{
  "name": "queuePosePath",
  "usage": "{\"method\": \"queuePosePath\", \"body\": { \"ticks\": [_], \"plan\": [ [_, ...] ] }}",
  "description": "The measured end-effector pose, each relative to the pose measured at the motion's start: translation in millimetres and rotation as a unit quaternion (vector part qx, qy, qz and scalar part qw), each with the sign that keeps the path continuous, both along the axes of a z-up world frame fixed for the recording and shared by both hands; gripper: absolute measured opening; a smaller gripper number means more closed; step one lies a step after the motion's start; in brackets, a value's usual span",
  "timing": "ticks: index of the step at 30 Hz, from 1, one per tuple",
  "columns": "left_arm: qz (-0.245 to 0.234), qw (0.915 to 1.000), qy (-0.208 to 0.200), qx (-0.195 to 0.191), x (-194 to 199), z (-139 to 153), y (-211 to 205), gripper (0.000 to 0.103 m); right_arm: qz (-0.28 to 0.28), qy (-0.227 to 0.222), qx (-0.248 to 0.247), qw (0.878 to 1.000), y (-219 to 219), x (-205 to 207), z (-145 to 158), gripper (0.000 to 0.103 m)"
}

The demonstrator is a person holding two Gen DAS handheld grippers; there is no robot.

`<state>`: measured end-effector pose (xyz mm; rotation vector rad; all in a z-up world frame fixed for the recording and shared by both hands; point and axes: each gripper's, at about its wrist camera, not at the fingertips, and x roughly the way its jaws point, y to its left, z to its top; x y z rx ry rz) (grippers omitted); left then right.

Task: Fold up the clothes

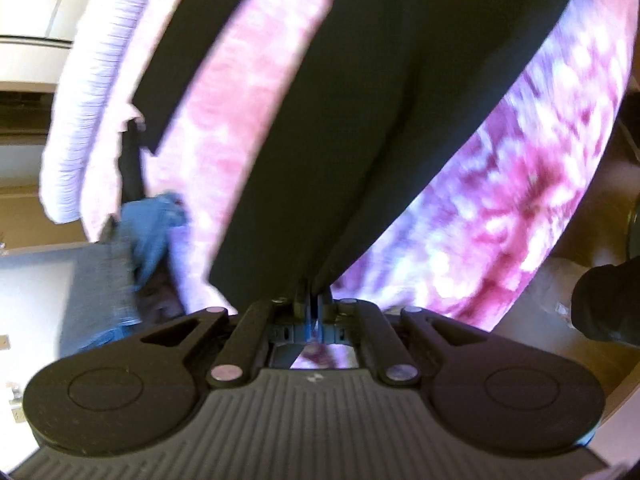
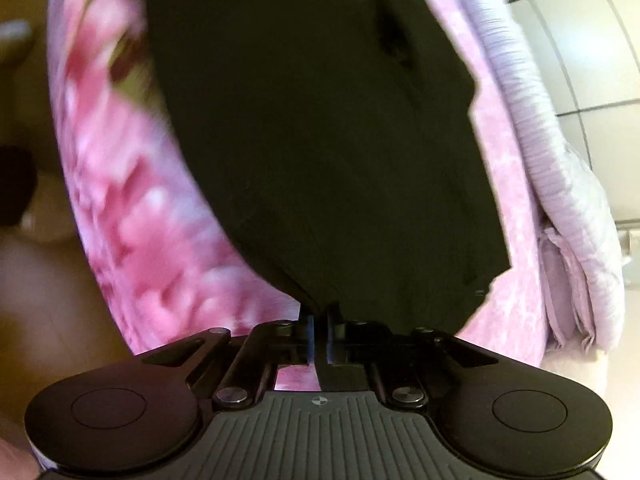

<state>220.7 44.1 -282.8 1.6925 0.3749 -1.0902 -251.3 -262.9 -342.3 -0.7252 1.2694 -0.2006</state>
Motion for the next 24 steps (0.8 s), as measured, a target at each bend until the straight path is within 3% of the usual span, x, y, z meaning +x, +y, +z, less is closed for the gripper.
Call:
{"method": "queuePosePath", "body": {
  "ticks": [4, 8, 12, 17, 24],
  "plan": [
    [0.030, 0.9988, 0.029, -0.027, 11.9, 65.0, -28.1, 0.002, 0.020, -0.023, 0.009, 0.999, -22.0, 4.8, 63.1, 0.004],
    [0.051, 0.9953, 0.065, -0.049, 42.4, 123.9, -77.0, 0.002, 0.054, -0.022, 0.036, 0.998, -31.2, 39.8, 124.7, 0.003],
    [0.046, 0.9936, 0.093, -0.044, 77.3, 155.4, -143.6, 0.002, 0.073, -0.011, 0.038, 0.997, -61.8, 85.8, 162.3, 0.003],
    [0.018, 0.9925, 0.117, -0.029, 115.3, 156.2, -228.1, 0.002, 0.088, 0.031, 0.047, 0.995, -119.1, 154.5, 170.4, 0.003],
    [-0.016, 0.9892, 0.145, 0.017, 164.9, 113.4, -335.3, 0.002, 0.051, 0.075, 0.082, 0.992, -182.7, 232.0, 143.4, 0.003]
  ]
}}
